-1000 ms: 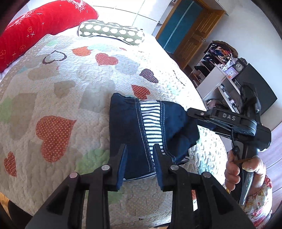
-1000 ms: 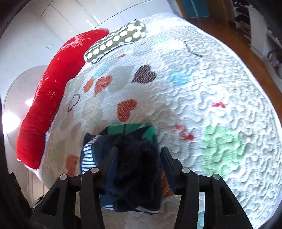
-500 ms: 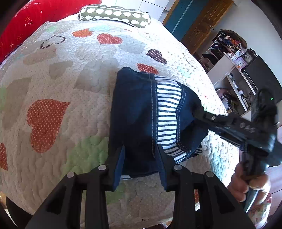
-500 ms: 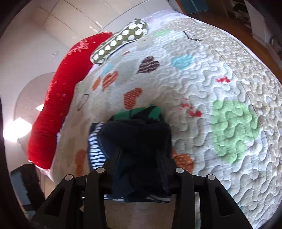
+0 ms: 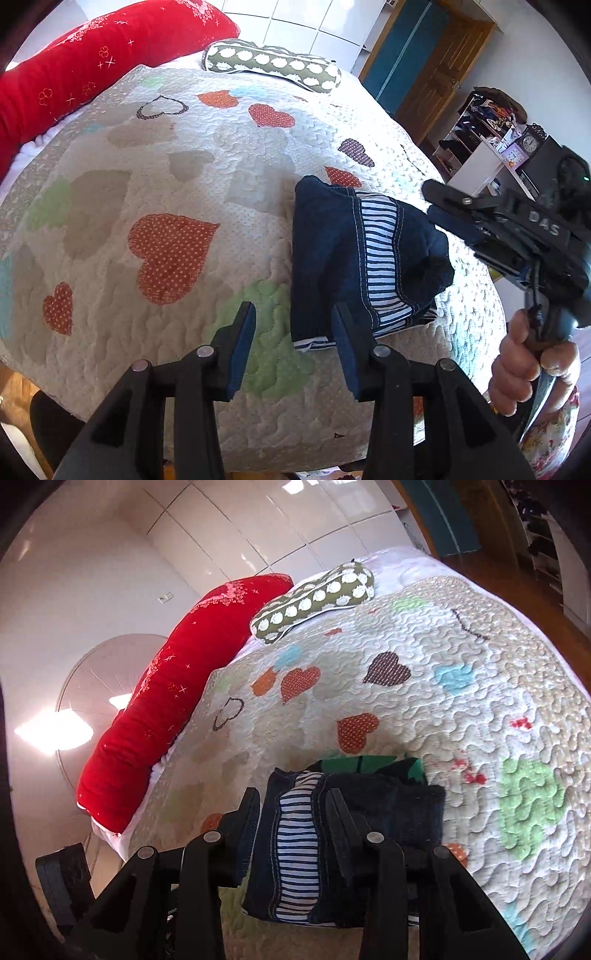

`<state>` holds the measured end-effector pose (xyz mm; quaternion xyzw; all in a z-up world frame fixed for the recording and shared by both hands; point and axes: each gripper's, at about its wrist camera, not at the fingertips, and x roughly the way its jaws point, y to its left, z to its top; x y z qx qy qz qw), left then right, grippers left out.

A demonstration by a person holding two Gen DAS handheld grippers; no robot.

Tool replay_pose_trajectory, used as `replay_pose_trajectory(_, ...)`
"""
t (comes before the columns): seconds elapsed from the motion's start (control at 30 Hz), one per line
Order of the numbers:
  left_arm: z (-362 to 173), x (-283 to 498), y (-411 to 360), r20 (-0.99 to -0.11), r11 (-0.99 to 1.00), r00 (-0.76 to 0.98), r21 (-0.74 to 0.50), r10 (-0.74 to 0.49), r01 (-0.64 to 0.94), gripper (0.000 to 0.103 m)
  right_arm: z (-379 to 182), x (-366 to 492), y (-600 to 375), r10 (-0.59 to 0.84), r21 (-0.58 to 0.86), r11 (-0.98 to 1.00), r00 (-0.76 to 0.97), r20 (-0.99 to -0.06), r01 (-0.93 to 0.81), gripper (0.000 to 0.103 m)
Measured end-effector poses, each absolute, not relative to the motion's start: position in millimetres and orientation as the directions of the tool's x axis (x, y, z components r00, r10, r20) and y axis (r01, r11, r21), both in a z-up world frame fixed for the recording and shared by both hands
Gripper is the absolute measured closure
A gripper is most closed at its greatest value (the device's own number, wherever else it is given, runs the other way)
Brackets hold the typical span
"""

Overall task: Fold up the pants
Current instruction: 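Press the folded pants down with the left gripper and release, then open both grippers and lift them away from the folded pants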

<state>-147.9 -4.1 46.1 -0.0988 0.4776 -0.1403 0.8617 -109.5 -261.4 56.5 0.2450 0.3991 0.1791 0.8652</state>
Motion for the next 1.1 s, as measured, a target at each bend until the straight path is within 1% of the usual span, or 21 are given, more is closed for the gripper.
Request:
replay_pose_trajectory(0.07,47,-150,-1,-0.793,0.941,0.508,-0.306,-0.336,0.145,0.059,28,-90,-253,0.541,0.602,0.795,0.533,-0.651,-0.072,0.062)
replay_pose_trajectory(0.1,48,-151,0,-0.791,0.940,0.509,-0.308,-0.338,0.146,0.058,11,-82,-252,0.520,0.590,0.807,0.499,-0.693,-0.021,0.068)
replay_pose_trajectory(0.13,48,-153,1,-0.791,0.940,0.510,-0.308,-0.339,0.147,0.058,-3,-76,-252,0.506,0.583,0.812,0.475,-0.720,0.019,0.078)
replay_pose_trajectory(0.17,49,-154,2,-0.790,0.940,0.511,-0.309,-0.340,0.148,0.058,-10,-76,-257,0.510,0.598,0.800,0.478,-0.715,0.040,0.080)
replay_pose_trajectory(0.2,49,-155,3,-0.788,0.939,0.513,-0.308,-0.341,0.150,0.058,-8,-80,-262,0.526,0.624,0.780,0.491,-0.694,0.047,0.080)
replay_pose_trajectory(0.27,50,-157,5,-0.785,0.941,0.519,-0.304,-0.337,0.152,0.057,5,-93,-269,0.534,0.642,0.766,0.525,-0.663,0.031,0.073)
replay_pose_trajectory(0.33,50,-156,6,-0.782,0.940,0.524,-0.307,-0.338,0.148,0.057,22,-111,-271,0.501,0.612,0.791,0.584,-0.639,-0.009,0.051)
replay_pose_trajectory(0.4,50,-157,5,-0.778,0.939,0.528,-0.310,-0.340,0.147,0.057,30,-127,-277,0.453,0.577,0.816,0.630,-0.630,-0.010,0.044)
replay_pose_trajectory(0.47,49,-157,3,-0.780,0.940,0.527,-0.307,-0.337,0.148,0.056,20,-131,-285,0.389,0.534,0.844,0.620,-0.681,0.057,0.043)
replay_pose_trajectory(0.5,50,-158,2,-0.780,0.941,0.528,-0.305,-0.336,0.149,0.056,10,-128,-289,0.379,0.523,0.848,0.595,-0.708,0.082,0.044)
replay_pose_trajectory(0.53,51,-159,2,-0.779,0.942,0.531,-0.301,-0.334,0.151,0.056,5,-128,-292,0.387,0.533,0.841,0.588,-0.710,0.089,0.044)
replay_pose_trajectory(0.6,56,-163,1,-0.772,0.949,0.554,-0.275,-0.312,0.153,0.056,9,-135,-300,0.397,0.563,0.821,0.616,-0.681,0.094,0.044)
replay_pose_trajectory(0.67,63,-168,0,-0.757,0.961,0.593,-0.234,-0.274,0.145,0.050,22,-146,-302,0.390,0.558,0.827,0.645,-0.657,0.069,0.044)
replay_pose_trajectory(0.7,67,-171,-1,-0.745,0.968,0.618,-0.209,-0.249,0.138,0.048,29,-153,-299,0.370,0.535,0.843,0.663,-0.651,0.054,0.044)
replay_pose_trajectory(0.77,74,-176,-3,-0.717,0.980,0.668,-0.154,-0.196,0.122,0.041,39,-167,-295,0.313,0.472,0.880,0.694,-0.649,0.045,0.041)
replay_pose_trajectory(0.8,77,-178,-5,-0.703,0.985,0.690,-0.130,-0.175,0.117,0.039,40,-172,-294,0.284,0.441,0.896,0.696,-0.659,0.053,0.039)
replay_pose_trajectory(0.87,82,-183,-10,-0.677,0.989,0.722,-0.087,-0.145,0.117,0.031,35,-180,-296,0.239,0.407,0.909,0.684,-0.689,0.092,0.039)
replay_pose_trajectory(0.97,87,-189,-17,-0.658,0.990,0.742,-0.045,-0.128,0.131,0.029,22,-191,-307,0.262,0.456,0.881,0.670,-0.695,0.127,0.038)
replay_pose_trajectory(1.1,86,-191,-20,-0.661,0.990,0.740,-0.037,-0.129,0.140,0.027,16,-204,-316,0.249,0.465,0.870,0.667,-0.702,0.164,0.038)
